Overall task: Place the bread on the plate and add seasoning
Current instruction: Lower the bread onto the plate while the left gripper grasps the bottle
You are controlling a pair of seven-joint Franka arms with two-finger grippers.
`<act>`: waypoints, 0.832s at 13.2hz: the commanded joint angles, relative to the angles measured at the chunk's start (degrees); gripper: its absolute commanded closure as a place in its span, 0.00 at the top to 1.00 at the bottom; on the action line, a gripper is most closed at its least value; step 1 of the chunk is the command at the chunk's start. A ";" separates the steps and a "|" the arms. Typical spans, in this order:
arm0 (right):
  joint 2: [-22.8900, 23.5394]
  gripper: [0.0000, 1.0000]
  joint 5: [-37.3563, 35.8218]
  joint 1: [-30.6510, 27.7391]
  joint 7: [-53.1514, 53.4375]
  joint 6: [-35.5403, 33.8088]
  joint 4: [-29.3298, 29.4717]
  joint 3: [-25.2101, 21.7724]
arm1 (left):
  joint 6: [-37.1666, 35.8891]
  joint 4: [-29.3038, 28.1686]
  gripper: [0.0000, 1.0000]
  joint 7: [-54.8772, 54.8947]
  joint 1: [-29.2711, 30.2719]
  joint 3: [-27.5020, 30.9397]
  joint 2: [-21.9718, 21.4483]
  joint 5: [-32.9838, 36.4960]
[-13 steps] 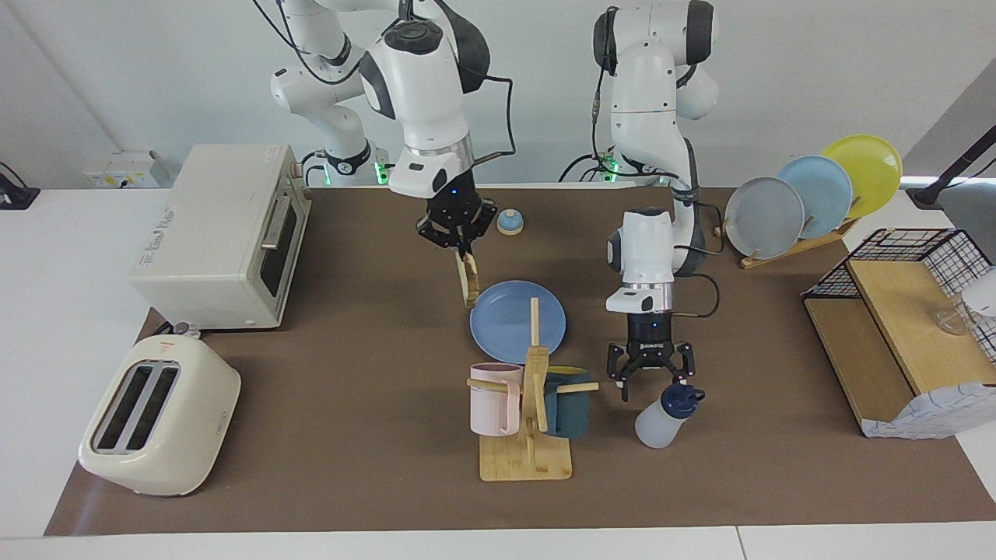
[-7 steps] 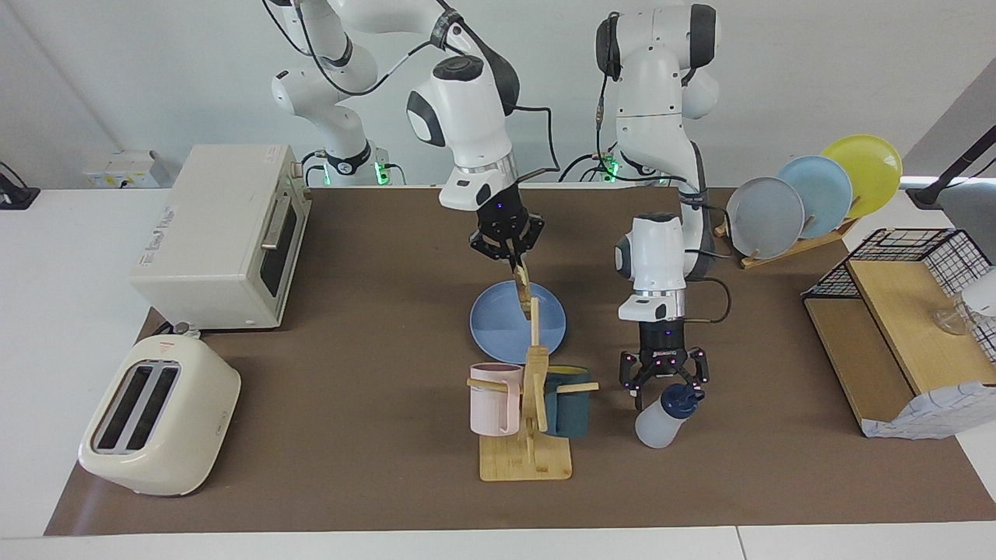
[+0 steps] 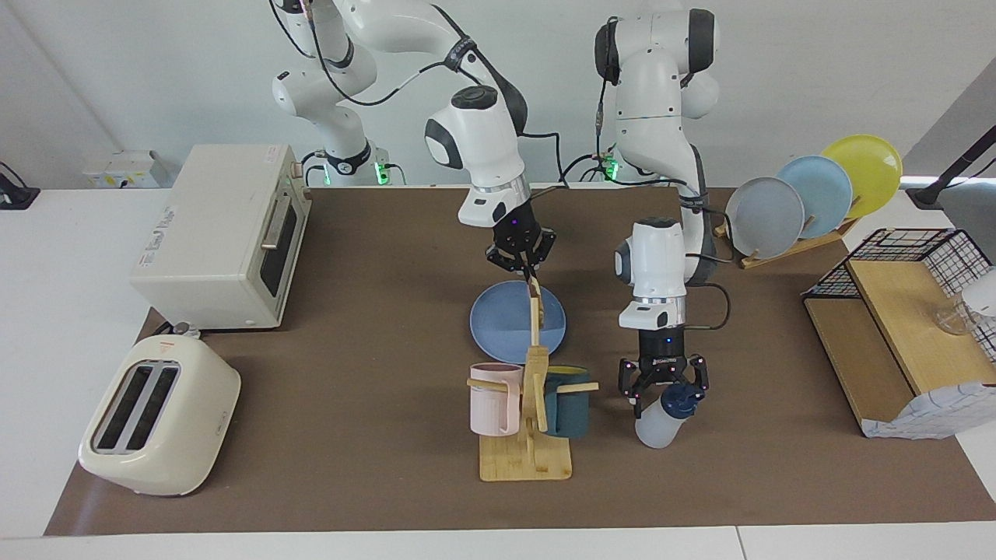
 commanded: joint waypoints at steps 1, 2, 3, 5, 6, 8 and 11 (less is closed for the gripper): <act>-1.25 0.00 1.26 -0.12 -0.98 2.94 -2.19 -0.09 | -2.00 2.67 1.00 -0.79 0.25 0.39 1.35 -0.75; -1.33 0.00 1.26 -0.12 -1.06 3.12 -2.45 -0.18 | -2.62 2.94 1.00 -0.79 0.60 0.30 1.35 -0.66; -1.42 0.00 1.26 -0.21 -1.41 3.21 -2.98 -0.18 | -2.63 2.94 1.00 -0.79 0.60 0.30 1.52 -0.66; -1.51 0.00 1.26 -0.30 -2.20 4.96 -3.60 -0.18 | -2.62 2.94 0.93 -0.79 0.60 0.21 1.61 -0.66; -1.51 0.00 1.26 -0.65 -2.38 5.23 -3.95 -0.18 | -2.63 2.94 0.68 -0.79 0.60 0.13 1.61 -0.66; -1.86 0.00 1.26 -0.74 -2.73 5.50 -5.26 -0.18 | -2.71 3.12 0.19 -0.79 0.60 0.12 1.61 -0.58; -2.39 0.00 1.08 -2.05 -2.73 5.67 -6.84 -0.27 | -2.98 3.29 0.00 -3.59 0.78 0.12 1.61 -0.49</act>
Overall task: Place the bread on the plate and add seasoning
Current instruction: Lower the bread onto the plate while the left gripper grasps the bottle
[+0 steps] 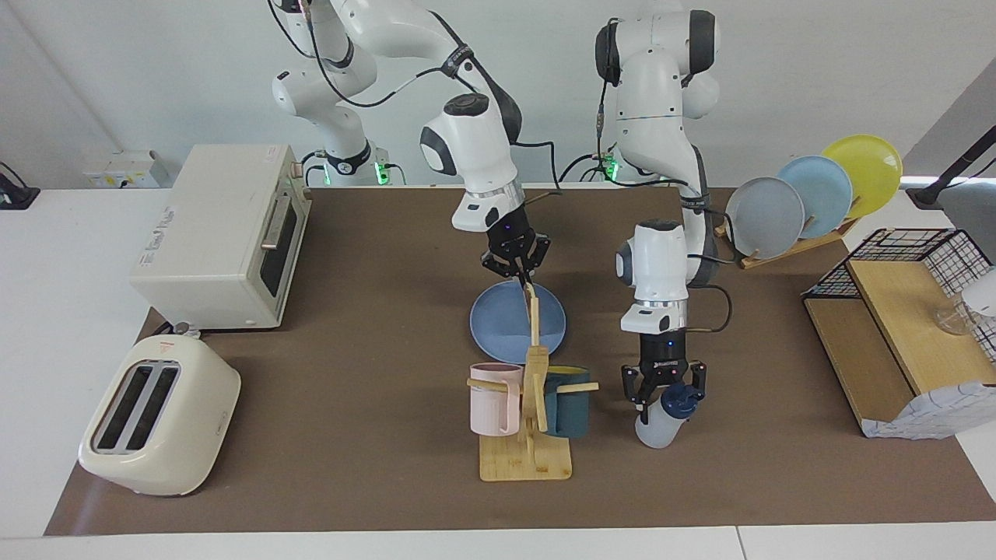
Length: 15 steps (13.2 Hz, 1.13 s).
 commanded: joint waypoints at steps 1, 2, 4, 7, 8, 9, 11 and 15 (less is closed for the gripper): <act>-2.30 0.00 1.08 -2.17 -2.16 1.40 -3.98 0.28 | -0.85 1.81 0.00 -2.28 0.87 0.12 1.36 -0.22; -2.65 0.00 1.08 -2.52 -2.24 1.75 -5.04 0.28 | -0.58 1.81 0.00 -2.45 0.88 0.12 1.36 -0.22; -3.44 0.00 1.08 -3.22 -3.12 2.45 -7.32 0.28 | -0.14 1.99 0.00 -2.19 1.66 0.04 1.27 -0.13; -3.62 0.70 1.08 -4.72 -4.53 2.45 -8.12 0.37 | -0.75 2.69 0.00 -2.01 2.19 0.04 0.74 0.22; -3.62 1.00 1.08 -4.90 -4.62 2.36 -8.04 0.28 | -1.19 3.04 0.00 -2.01 2.37 0.04 0.48 0.22; -3.62 1.00 1.08 -4.98 -4.97 2.02 -7.86 0.28 | -2.33 3.30 0.00 -2.01 2.55 0.04 -0.04 0.22; -3.62 1.00 1.08 -5.33 -5.23 0.96 -6.55 0.19 | -6.80 4.70 0.00 -1.58 3.42 0.04 -1.71 0.48; -2.92 1.00 0.73 -6.65 -5.23 -7.99 0.73 0.19 | -13.23 6.91 0.00 -1.22 4.65 0.04 -4.26 1.27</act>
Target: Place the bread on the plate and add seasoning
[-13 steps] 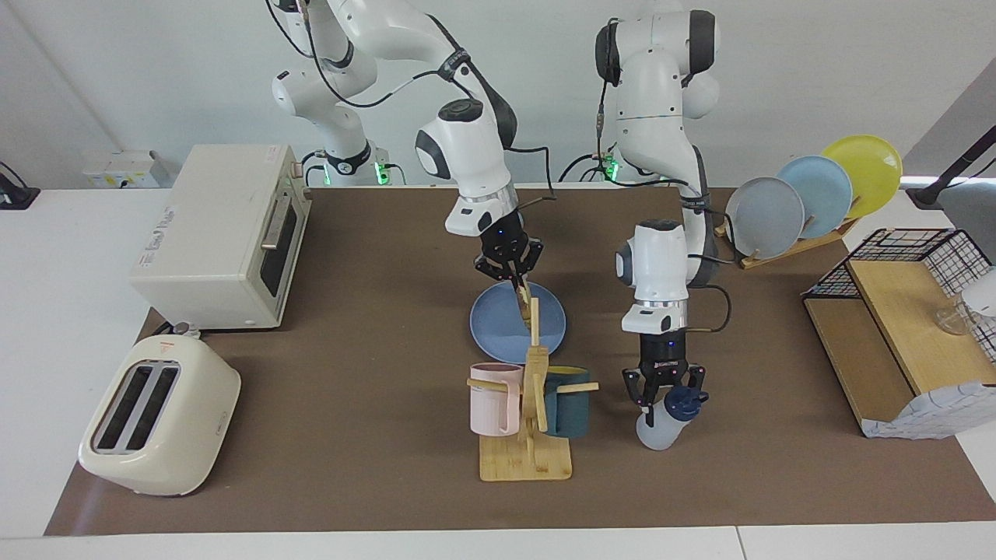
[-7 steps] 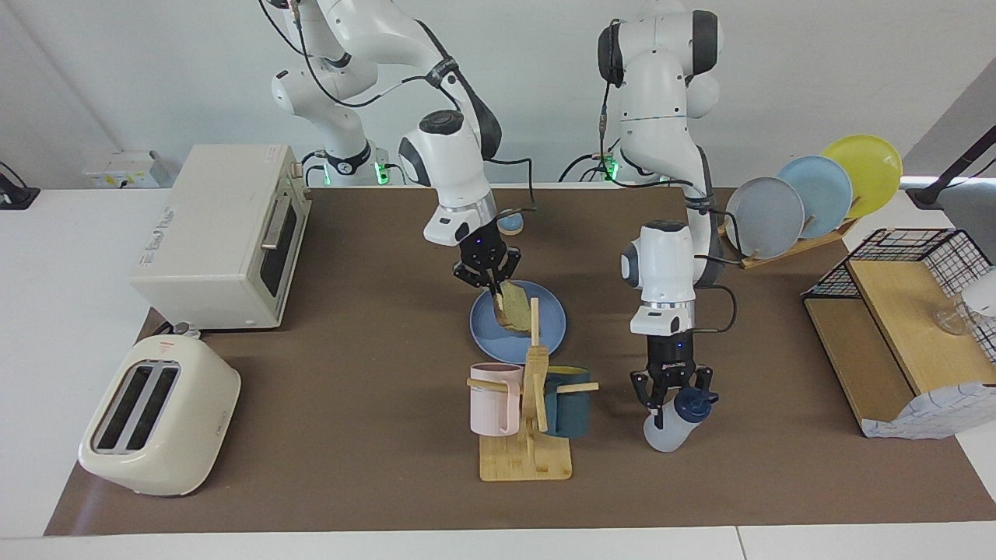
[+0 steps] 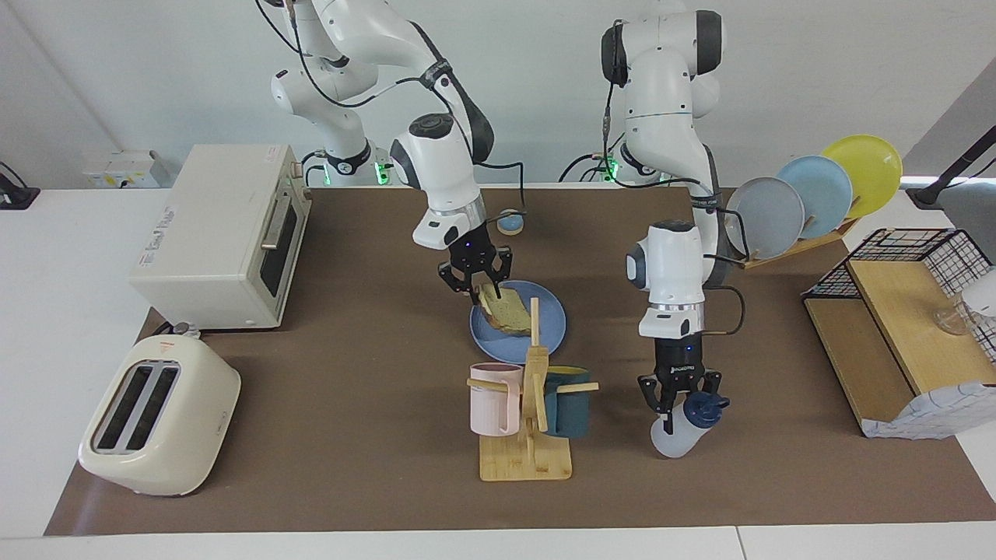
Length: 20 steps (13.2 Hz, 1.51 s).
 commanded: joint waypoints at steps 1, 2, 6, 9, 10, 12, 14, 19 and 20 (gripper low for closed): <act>0.27 1.00 0.73 -0.81 -1.68 -6.06 5.20 0.37 | -3.90 0.43 0.00 0.34 0.94 -0.23 -2.68 1.16; 0.28 1.00 0.73 -0.90 -1.68 -5.99 5.04 0.45 | -5.47 0.96 0.00 0.34 1.12 -0.23 -3.04 1.16; -0.87 1.00 1.08 -0.20 -1.59 -8.09 4.34 0.54 | -10.49 3.15 0.00 0.51 1.21 0.12 -4.80 3.70; -0.70 1.00 2.82 0.77 -1.15 -8.62 7.65 0.98 | -12.08 4.82 0.00 1.38 1.65 0.21 -5.15 9.58; 0.00 1.00 6.58 0.86 -0.71 -10.45 9.59 0.98 | -13.30 5.44 0.00 2.78 1.74 0.21 -5.76 10.65; 2.02 1.00 16.16 1.04 2.96 -14.33 16.34 0.89 | -18.56 7.11 0.00 5.51 1.74 0.21 -7.25 10.83; 4.22 1.00 18.48 0.51 8.66 -16.62 22.85 0.98 | -23.31 7.29 0.00 8.23 1.65 0.12 -10.14 10.83; 5.20 1.00 19.62 0.16 11.41 -18.64 24.28 0.98 | -39.20 6.59 0.00 24.29 0.95 -0.67 -18.84 10.31; 5.72 1.00 20.67 0.07 13.25 -18.99 26.73 0.98 | -43.85 6.33 0.00 29.64 0.86 -0.93 -21.21 10.13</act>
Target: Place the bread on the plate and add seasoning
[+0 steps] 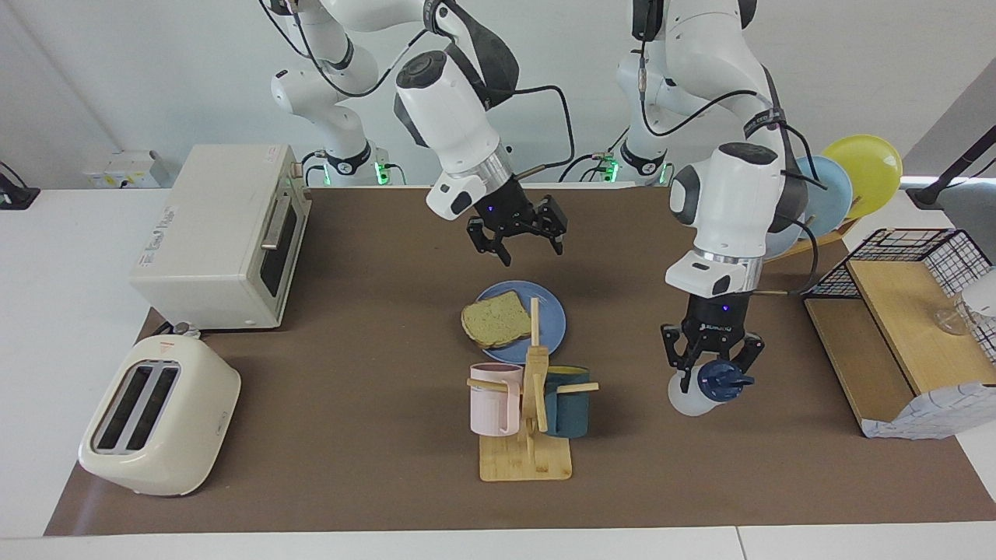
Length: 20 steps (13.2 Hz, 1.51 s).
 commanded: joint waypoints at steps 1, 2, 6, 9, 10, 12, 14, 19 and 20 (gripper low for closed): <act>1.95 1.00 5.28 -0.89 4.80 -1.90 6.03 0.33 | -11.59 -1.73 0.00 13.01 -0.41 -0.73 -7.40 0.36; 2.39 1.00 9.23 -1.50 6.48 -1.29 6.57 0.16 | -15.38 -1.99 0.00 17.15 -0.50 -0.73 -9.34 0.27; 2.49 1.00 11.12 -3.44 6.40 -1.11 6.67 0.16 | -28.22 -3.57 0.00 35.25 -1.29 -0.73 -14.62 0.27; 2.57 1.00 11.82 -3.44 6.58 -0.93 6.67 0.16 | -34.56 -3.92 0.00 45.99 -2.77 -0.56 -15.68 0.27; 2.57 1.00 11.73 -3.44 6.67 -0.93 6.67 0.16 | -35.53 -4.10 0.00 48.89 -3.56 -0.55 -15.95 0.36; 2.57 1.00 11.64 -3.27 6.67 -0.85 6.58 0.16 | -38.34 -4.10 0.00 54.78 -5.58 -0.47 -15.95 1.67; 2.49 1.00 11.64 -3.44 6.67 -0.93 6.67 0.16 | -40.19 -4.54 0.00 55.25 -6.47 -0.55 -16.65 3.78; 2.57 1.00 11.64 -3.18 6.67 -0.93 6.67 0.16 | -42.92 -6.82 0.00 54.98 -8.05 -0.55 -18.32 3.96; 2.57 1.00 11.64 -3.09 6.67 -1.02 6.67 0.16 | -43.01 -7.17 0.00 54.90 -8.40 -0.55 -18.41 3.96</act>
